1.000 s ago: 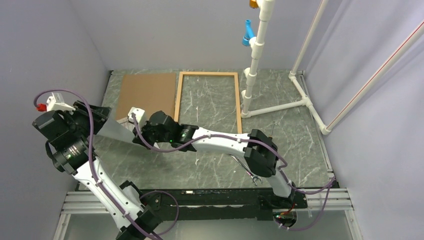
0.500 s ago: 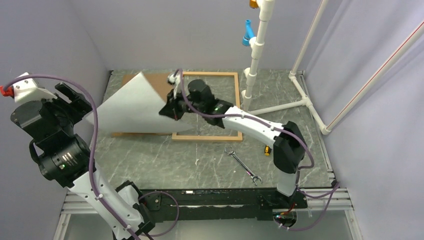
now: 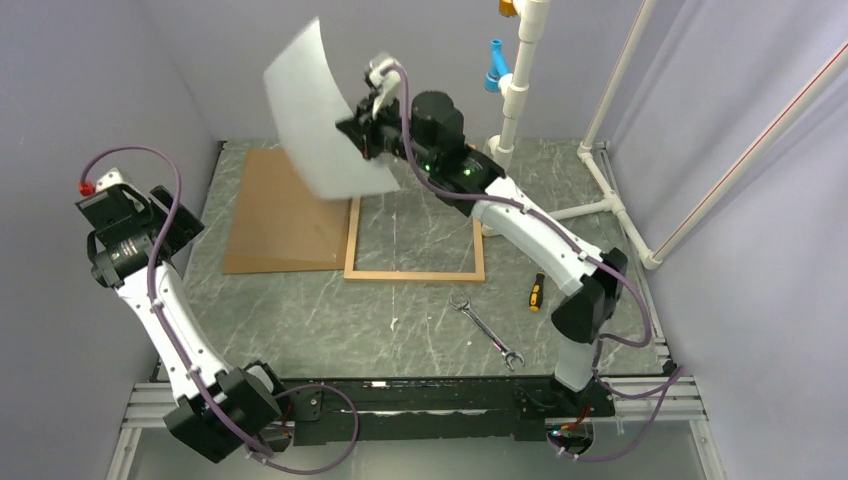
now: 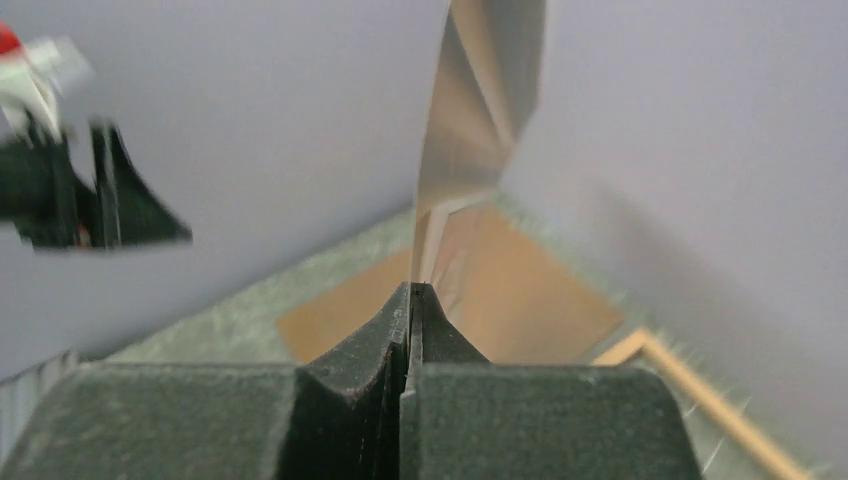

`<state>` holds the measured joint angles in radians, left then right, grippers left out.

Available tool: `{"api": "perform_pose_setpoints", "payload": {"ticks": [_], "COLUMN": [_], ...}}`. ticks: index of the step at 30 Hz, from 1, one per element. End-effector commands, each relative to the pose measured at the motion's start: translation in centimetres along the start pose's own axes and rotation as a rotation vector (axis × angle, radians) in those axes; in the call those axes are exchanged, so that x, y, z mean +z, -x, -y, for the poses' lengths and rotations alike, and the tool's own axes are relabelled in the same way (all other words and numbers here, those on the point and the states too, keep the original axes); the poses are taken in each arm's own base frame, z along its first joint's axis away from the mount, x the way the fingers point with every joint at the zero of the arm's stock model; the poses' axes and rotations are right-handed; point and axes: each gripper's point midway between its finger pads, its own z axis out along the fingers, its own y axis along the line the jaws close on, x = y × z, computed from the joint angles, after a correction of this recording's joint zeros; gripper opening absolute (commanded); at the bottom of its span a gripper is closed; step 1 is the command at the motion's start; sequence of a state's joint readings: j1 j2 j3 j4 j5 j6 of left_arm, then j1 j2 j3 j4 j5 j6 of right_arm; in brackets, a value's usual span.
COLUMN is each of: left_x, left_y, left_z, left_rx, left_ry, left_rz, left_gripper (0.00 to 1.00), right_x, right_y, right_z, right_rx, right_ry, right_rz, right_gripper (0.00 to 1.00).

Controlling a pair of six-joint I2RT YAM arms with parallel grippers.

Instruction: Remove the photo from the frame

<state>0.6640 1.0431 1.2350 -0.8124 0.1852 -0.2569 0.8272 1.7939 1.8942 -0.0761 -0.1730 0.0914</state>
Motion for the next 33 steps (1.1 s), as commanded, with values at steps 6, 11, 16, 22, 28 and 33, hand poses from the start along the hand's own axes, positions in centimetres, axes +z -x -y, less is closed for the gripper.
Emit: {"api": "perform_pose_setpoints", "payload": {"ticks": [6,11,16,22,28,33], "left_x": [3.2,5.4,5.8,5.6,6.1,6.1], "left_y": [-0.4,-2.5,-3.0,-3.0,-3.5,-3.6], "left_z": [0.5,-1.1,-2.2,-3.4,-3.5,-3.3], "left_rx": [0.023,0.023,-0.024,-0.075,-0.09,-0.093], "left_ry": [-0.031,0.016,0.029,0.034,0.021,0.009], "left_rz": [0.028,0.021,0.011,0.037,0.01,0.015], "left_gripper": [0.77,0.78,0.77,0.77,0.76,0.76], "right_x": [7.7,12.1,14.5,14.7,15.3,15.7], "right_y": [-1.5,-11.4,-20.7,-27.9,-30.9,-32.0], "right_z": [-0.7,-2.4,-5.0,-8.1,-8.1,-6.2], "right_rx": [-0.414,-0.572,-0.657,-0.732,-0.728,-0.769], "right_ry": [0.018,-0.008,0.056,0.153,0.134,-0.042], "right_rz": [0.028,-0.076,-0.166,-0.225,-0.284,-0.347], "right_gripper": [0.0,0.0,0.0,0.0,0.0,0.0]}}
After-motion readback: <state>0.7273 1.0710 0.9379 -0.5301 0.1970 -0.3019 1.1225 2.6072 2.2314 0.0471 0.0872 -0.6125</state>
